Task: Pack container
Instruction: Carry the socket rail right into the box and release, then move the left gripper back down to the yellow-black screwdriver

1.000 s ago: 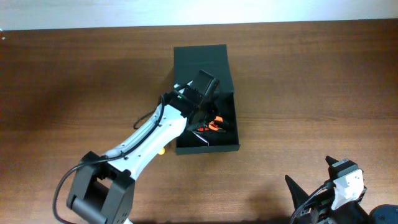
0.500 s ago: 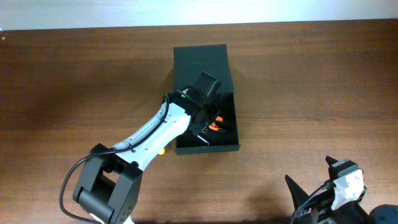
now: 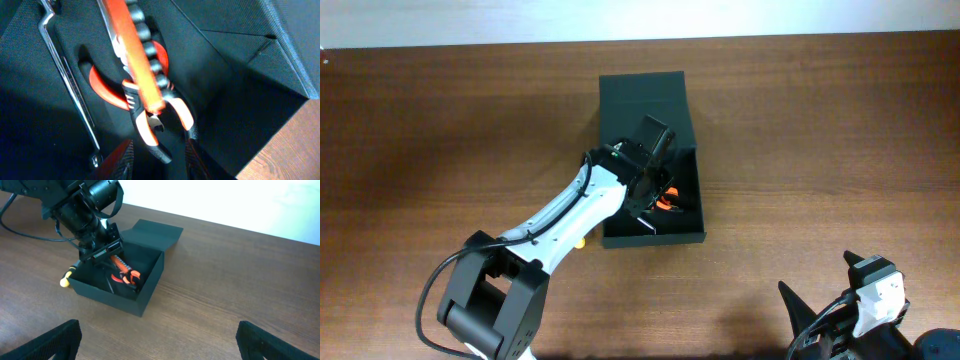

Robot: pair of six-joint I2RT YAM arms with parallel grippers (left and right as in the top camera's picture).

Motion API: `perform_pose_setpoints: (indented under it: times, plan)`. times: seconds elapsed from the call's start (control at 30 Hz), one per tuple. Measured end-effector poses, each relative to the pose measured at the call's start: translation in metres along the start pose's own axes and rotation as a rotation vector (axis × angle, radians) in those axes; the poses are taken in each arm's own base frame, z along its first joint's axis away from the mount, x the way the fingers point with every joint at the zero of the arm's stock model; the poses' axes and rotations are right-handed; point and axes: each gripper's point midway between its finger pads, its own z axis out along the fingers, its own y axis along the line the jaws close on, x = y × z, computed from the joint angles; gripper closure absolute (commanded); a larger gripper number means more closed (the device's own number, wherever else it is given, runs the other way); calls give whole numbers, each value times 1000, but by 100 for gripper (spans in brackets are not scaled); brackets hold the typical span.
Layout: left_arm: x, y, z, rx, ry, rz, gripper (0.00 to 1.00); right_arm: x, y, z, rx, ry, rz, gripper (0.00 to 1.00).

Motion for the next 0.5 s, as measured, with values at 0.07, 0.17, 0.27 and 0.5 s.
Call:
perform_pose_setpoints:
  times: [0.07, 0.17, 0.27, 0.5]
  plan:
    - [0, -1, 0, 2, 0, 0, 64, 0, 0, 0, 0, 0, 0, 1]
    - [0, -1, 0, 4, -1, 0, 64, 0, 0, 0, 0, 0, 0, 1]
    - [-4, 0, -2, 5, -12, -5, 64, 0, 0, 0, 0, 0, 0, 1]
    - [-49, 5, -63, 70, -143, -81, 34, 0, 0, 0, 0, 0, 0, 1]
